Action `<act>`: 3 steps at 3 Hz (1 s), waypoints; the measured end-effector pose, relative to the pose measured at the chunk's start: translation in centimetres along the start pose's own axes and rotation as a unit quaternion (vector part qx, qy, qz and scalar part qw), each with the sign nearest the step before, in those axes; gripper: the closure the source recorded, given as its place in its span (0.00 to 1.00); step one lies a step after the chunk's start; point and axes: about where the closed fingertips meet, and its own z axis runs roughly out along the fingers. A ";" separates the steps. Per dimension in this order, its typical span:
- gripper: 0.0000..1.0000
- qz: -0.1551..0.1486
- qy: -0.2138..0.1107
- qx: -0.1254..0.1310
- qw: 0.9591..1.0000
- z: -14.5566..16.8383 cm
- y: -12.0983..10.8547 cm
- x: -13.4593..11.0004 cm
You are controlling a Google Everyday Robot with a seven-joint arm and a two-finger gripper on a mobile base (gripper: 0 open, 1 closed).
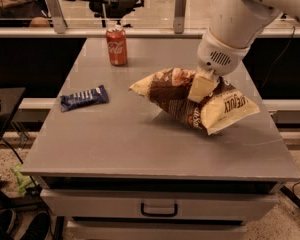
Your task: Pick brown chip bag
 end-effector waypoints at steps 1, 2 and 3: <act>1.00 -0.029 -0.027 -0.009 0.999 -2.3 -0.3 -1.6; 1.00 -0.055 -0.051 -0.011 0.997 -4.2 -1.1 -3.2; 1.00 -0.079 -0.083 0.002 0.993 -6.0 -2.4 -5.0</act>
Offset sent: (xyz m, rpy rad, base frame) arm 0.0189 0.0200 0.0775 0.1221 -0.0481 0.1848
